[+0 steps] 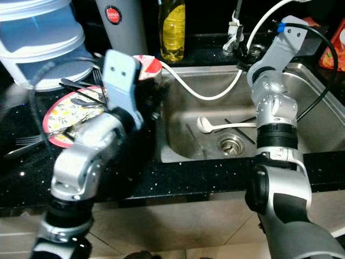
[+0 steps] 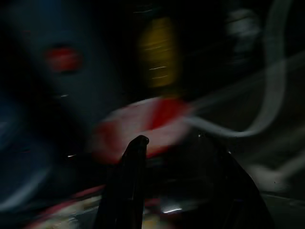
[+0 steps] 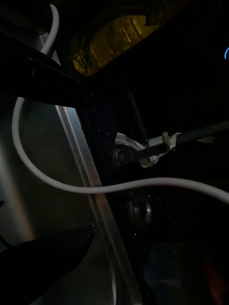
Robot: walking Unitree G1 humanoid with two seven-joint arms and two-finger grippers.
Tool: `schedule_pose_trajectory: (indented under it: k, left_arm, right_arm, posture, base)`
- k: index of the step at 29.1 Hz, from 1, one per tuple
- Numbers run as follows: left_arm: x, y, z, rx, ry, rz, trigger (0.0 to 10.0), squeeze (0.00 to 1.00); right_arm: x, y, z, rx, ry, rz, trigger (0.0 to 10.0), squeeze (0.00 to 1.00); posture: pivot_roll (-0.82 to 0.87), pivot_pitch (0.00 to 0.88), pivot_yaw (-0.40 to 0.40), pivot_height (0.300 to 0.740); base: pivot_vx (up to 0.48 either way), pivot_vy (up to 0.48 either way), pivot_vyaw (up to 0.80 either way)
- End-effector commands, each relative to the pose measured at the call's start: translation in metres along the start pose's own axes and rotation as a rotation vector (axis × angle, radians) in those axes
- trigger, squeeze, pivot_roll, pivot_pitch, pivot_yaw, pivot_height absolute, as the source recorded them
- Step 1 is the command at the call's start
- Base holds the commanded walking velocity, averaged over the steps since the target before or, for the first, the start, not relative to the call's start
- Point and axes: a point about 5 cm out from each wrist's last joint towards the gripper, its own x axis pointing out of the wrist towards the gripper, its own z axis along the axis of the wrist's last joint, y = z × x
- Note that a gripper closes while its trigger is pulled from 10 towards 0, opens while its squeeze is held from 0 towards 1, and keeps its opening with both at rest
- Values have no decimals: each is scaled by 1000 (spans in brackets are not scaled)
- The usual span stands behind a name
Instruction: Kitchen organization
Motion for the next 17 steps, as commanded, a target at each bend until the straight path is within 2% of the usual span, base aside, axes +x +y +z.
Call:
schedule_pose_trajectory:
  k: [1,2,3,5,8,13,14,17]
  left_arm:
    - [-9,16,-1,22,9,96,10000,0]
    - [-13,24,-1,15,12,137,10000,0]
    - [-21,40,-2,-11,22,237,10000,0]
    - [-23,43,-3,-17,22,256,10000,0]
    - [-33,61,-9,-84,42,349,10000,0]
    - [-39,69,-7,-157,6,399,10000,0]
    - [-41,72,-2,-183,-35,417,10000,0]
    - [-42,74,2,-214,-71,426,10000,0]
  right_arm:
    - [-1,1,-5,2,10,0,10000,0]
    - [-1,1,-6,2,13,1,10000,0]
    - [-1,2,-8,2,20,4,10000,0]
    - [-1,3,-9,2,22,5,10000,0]
    - [0,9,-14,11,44,28,10000,0]
    - [0,17,-17,17,56,54,10000,0]
    - [0,22,-19,51,49,74,10000,0]
    - [-3,29,-25,93,49,96,10000,0]
  posture:
    - [120,0,31,740]
    - [120,0,31,740]
    - [136,0,22,740]
    - [136,0,22,740]
    - [150,0,12,740]
    - [160,0,2,740]
    - [166,0,-8,740]
    - [166,0,-13,740]
  base:
    - [0,0,0]
    - [0,0,0]
    - [0,0,0]
    - [0,0,0]
    - [0,0,0]
    - [0,0,0]
    - [0,0,0]
    - [0,0,0]
